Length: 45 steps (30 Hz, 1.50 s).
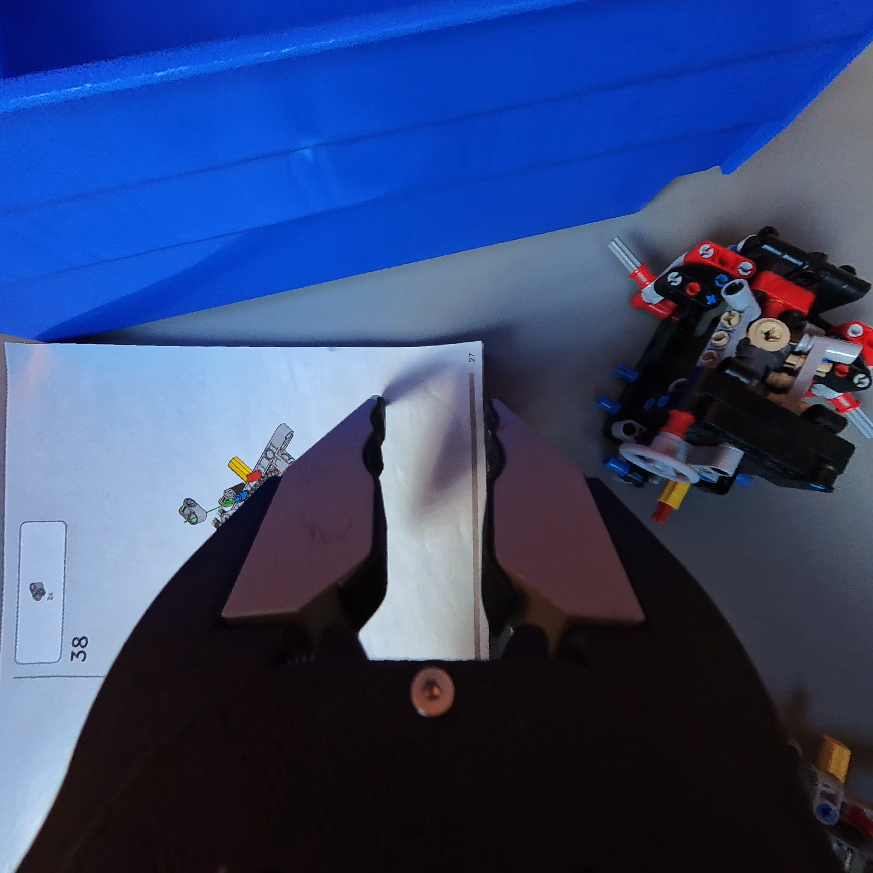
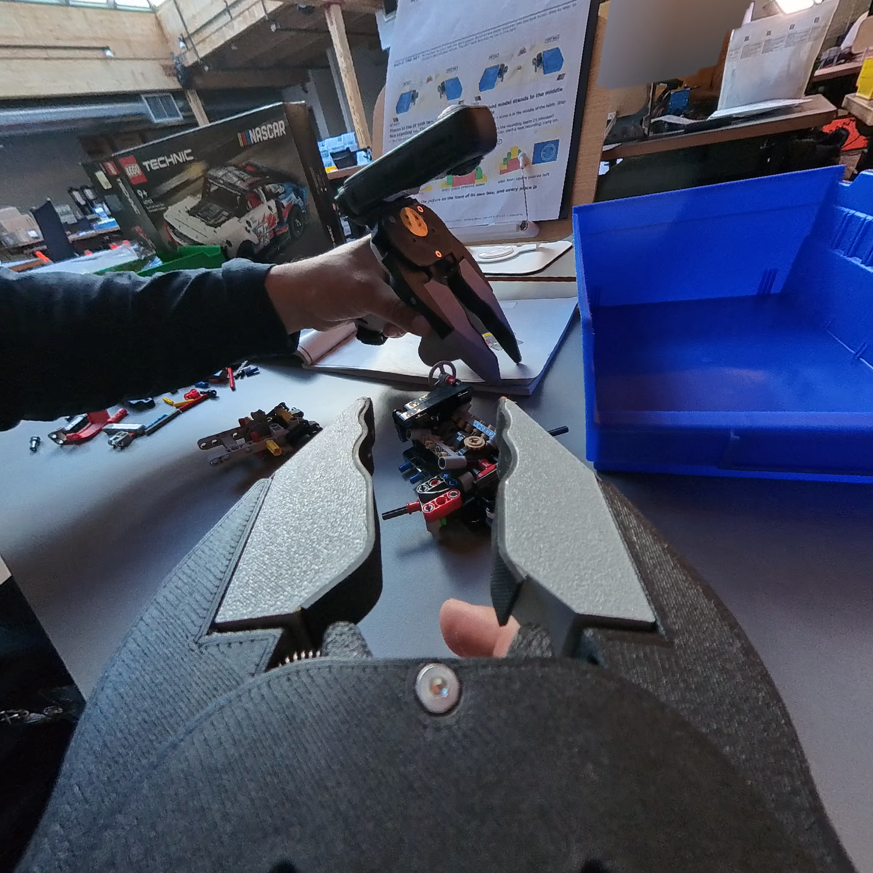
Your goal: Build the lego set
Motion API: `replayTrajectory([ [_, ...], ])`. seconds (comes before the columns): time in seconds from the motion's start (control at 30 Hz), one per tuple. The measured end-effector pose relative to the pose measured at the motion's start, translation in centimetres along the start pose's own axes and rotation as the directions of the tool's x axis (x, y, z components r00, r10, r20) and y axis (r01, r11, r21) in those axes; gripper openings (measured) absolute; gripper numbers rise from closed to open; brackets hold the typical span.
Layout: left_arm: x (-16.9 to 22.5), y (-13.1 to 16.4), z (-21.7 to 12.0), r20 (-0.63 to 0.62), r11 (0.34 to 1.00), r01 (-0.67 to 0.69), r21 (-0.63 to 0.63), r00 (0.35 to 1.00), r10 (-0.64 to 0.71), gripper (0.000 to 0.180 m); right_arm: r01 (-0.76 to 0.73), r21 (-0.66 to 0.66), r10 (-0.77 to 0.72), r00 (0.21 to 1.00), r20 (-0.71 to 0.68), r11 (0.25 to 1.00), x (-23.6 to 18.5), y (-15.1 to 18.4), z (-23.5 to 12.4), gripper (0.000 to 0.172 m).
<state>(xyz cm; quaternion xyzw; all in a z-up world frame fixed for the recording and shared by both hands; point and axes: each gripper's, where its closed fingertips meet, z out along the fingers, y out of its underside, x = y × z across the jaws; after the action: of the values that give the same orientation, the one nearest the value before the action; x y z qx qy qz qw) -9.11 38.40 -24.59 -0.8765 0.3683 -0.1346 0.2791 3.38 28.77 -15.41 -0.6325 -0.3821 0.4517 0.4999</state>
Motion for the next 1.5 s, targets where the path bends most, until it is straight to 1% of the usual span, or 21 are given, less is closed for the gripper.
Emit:
replayTrajectory([
  [0.17,0.0,0.0,-0.2,-0.01,1.0,0.006,0.006,1.0,-0.006,0.041,0.0,-0.002,0.0,1.0,0.001,1.0,0.0,0.0,0.0,0.048],
  [0.47,-0.4,0.0,-0.4,-0.001,1.0,0.02,0.019,1.0,-0.02,0.036,-0.001,-0.001,0.001,1.0,0.002,1.0,-0.1,0.0,0.0,0.048],
  [0.63,0.2,0.0,-0.3,0.006,0.999,-0.016,0.029,1.0,0.016,0.008,-0.002,0.0,0.002,1.0,0.003,1.0,-0.1,0.0,0.0,0.048],
  [0.77,0.8,0.3,0.0,0.004,0.999,-0.025,0.031,1.0,0.025,0.011,-0.002,0.001,0.002,1.0,0.003,1.0,-0.1,0.0,0.0,0.048],
  [0.83,0.7,0.4,0.0,0.006,0.999,-0.016,0.027,1.0,0.016,0.004,-0.001,0.001,0.001,1.0,0.003,1.0,-0.1,0.0,0.0,0.048],
  [0.93,0.9,0.4,0.0,-0.011,0.999,-0.012,0.031,1.0,0.012,0.0,0.002,0.001,-0.002,1.0,0.003,1.0,-0.1,0.0,0.0,0.048],
  [1.23,0.9,0.4,-0.1,0.045,0.998,-0.049,0.041,0.998,0.047,0.0,-0.004,0.003,0.003,1.0,0.01,1.0,-0.1,0.0,0.0,0.047],
  [1.3,0.4,0.0,-0.8,0.094,0.996,-0.065,0.066,0.994,0.059,0.0,-0.006,0.006,0.006,1.0,0.013,1.0,-0.1,0.0,0.0,0.047],
  [1.37,-0.4,-0.6,-2.4,0.143,0.991,-0.063,0.116,0.989,0.046,0.0,-0.012,0.011,0.012,1.0,0.016,1.0,-0.1,-0.1,-0.1,0.046],
  [1.5,-1.5,-1.1,-8.0,0.196,0.97,-0.009,0.242,0.98,-0.04,0.0,-0.03,0.024,0.03,0.999,0.025,0.999,0.0,-0.3,-0.2,0.046],
])
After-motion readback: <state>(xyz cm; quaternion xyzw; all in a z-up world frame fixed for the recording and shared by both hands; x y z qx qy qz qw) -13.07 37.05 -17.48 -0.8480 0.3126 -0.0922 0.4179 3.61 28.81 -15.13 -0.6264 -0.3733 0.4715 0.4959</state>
